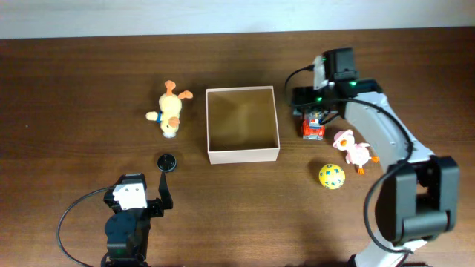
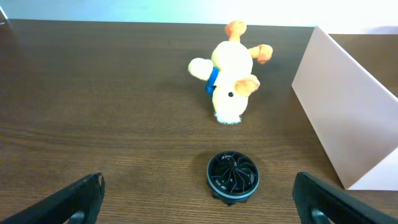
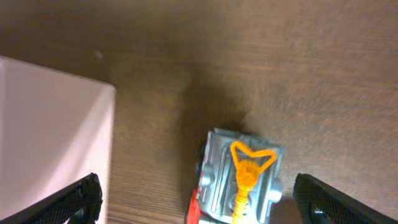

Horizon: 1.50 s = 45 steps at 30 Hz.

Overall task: Pack container
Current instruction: 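Move the right gripper over the red-grey toy truck and grasp it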

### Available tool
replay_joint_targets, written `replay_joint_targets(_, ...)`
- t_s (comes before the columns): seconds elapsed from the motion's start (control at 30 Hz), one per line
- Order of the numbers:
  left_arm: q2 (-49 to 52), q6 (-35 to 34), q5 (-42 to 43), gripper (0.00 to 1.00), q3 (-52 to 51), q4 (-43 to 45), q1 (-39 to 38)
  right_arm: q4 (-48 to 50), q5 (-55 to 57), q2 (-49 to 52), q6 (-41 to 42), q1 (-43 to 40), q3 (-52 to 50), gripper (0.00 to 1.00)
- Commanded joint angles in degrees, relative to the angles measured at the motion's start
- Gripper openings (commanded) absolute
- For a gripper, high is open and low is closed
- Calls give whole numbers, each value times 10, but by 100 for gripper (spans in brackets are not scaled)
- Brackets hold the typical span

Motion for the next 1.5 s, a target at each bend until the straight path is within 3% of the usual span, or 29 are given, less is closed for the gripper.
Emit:
replay_joint_targets(0.0,-3,11,6,99,-3,0,3,-15,82,32,17,2,7,99)
replay_joint_targets(0.67,-3,11,6,99,-3,0,3,-33,86,90,20,1,7,100)
replay_joint_targets(0.73,-3,11,6,99,-3,0,3,-31,86,90,20,1,8,94)
replay_joint_targets(0.8,-3,11,6,99,-3,0,3,-32,86,90,20,1,8,78)
replay_joint_targets(0.9,-3,11,6,99,-3,0,3,-34,86,89,20,1,8,63)
replay_joint_targets(1.13,-3,11,6,99,-3,0,3,-36,86,76,20,1,16,49)
replay_joint_targets(1.27,-3,11,6,99,-3,0,3,-37,86,73,20,1,27,27)
replay_joint_targets(1.47,-3,11,6,99,-3,0,3,-67,86,73,19,1,57,25)
